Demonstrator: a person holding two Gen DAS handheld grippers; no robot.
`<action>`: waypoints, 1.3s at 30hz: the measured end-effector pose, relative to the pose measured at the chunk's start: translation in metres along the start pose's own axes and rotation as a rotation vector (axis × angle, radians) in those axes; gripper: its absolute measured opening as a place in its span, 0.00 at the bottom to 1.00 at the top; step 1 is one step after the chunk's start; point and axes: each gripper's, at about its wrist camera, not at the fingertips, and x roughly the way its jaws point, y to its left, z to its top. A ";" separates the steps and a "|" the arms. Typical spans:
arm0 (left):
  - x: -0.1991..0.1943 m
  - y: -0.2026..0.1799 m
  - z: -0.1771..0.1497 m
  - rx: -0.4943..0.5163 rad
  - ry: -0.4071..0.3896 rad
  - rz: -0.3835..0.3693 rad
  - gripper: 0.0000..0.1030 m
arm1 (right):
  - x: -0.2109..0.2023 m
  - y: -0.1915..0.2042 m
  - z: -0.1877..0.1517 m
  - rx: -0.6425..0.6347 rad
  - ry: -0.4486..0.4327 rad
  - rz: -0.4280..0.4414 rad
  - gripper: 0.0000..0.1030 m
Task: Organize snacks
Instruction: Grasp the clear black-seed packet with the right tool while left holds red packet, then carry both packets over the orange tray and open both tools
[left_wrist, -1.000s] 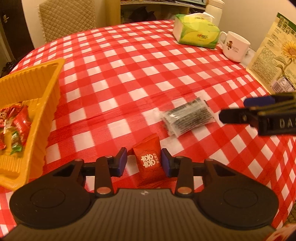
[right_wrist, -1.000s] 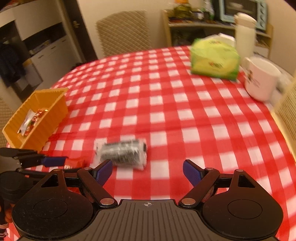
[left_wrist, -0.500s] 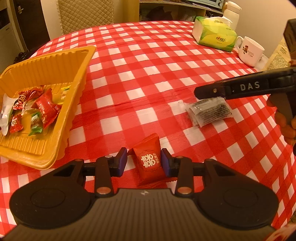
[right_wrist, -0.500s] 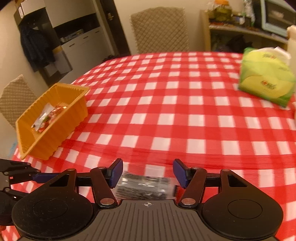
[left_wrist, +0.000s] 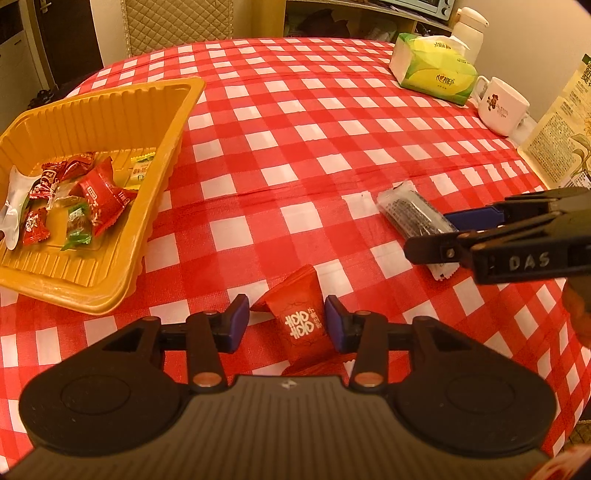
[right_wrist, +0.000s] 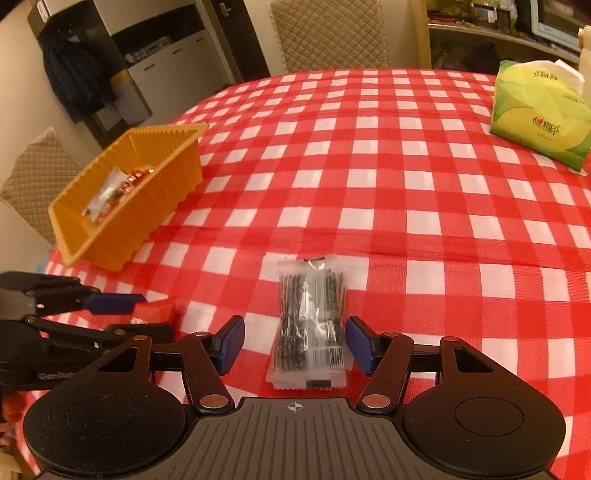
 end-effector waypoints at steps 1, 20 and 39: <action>0.000 0.000 0.000 -0.003 0.002 -0.001 0.45 | 0.001 0.003 0.000 -0.011 -0.005 -0.019 0.59; -0.005 -0.007 -0.002 0.035 -0.023 -0.013 0.24 | -0.003 0.017 -0.011 -0.070 -0.014 -0.150 0.38; -0.048 -0.010 -0.001 0.046 -0.100 -0.045 0.19 | -0.059 0.022 -0.022 0.081 -0.061 -0.060 0.37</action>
